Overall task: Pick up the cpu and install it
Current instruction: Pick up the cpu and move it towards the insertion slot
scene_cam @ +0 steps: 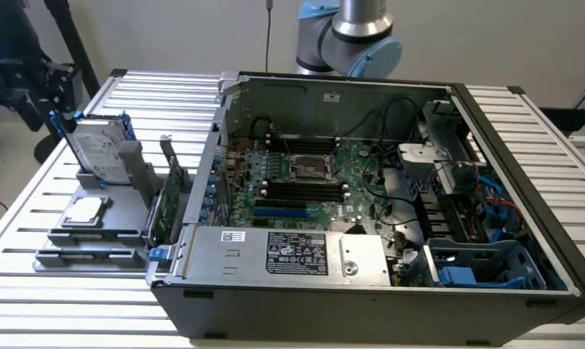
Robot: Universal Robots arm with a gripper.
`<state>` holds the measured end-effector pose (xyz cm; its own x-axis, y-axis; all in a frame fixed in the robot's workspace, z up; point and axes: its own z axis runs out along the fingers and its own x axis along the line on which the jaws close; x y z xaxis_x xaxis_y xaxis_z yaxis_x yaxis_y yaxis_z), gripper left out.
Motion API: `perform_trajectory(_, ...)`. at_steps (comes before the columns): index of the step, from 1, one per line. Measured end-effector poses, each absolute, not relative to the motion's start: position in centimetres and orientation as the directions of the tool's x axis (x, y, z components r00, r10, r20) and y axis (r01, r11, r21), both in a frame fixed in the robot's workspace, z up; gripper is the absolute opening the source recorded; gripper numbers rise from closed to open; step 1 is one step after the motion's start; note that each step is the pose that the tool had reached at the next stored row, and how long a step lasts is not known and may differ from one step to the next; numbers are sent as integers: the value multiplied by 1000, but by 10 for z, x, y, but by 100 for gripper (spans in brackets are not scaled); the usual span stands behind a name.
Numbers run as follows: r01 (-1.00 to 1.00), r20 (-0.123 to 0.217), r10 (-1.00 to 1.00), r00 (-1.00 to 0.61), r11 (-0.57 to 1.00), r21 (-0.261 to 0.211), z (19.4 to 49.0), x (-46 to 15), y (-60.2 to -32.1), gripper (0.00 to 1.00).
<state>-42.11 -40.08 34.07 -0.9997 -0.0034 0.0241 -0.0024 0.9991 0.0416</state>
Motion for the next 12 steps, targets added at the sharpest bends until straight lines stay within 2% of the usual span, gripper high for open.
perform_trajectory(6, -60, 30, -61, -998, 997, 42, 330, -421, -403, 56)
perform_trajectory(7, -68, 30, -69, -997, 997, 42, 328, -421, -403, 62)
perform_trajectory(12, -108, 31, -109, -994, 993, 42, 319, -421, -405, 62)
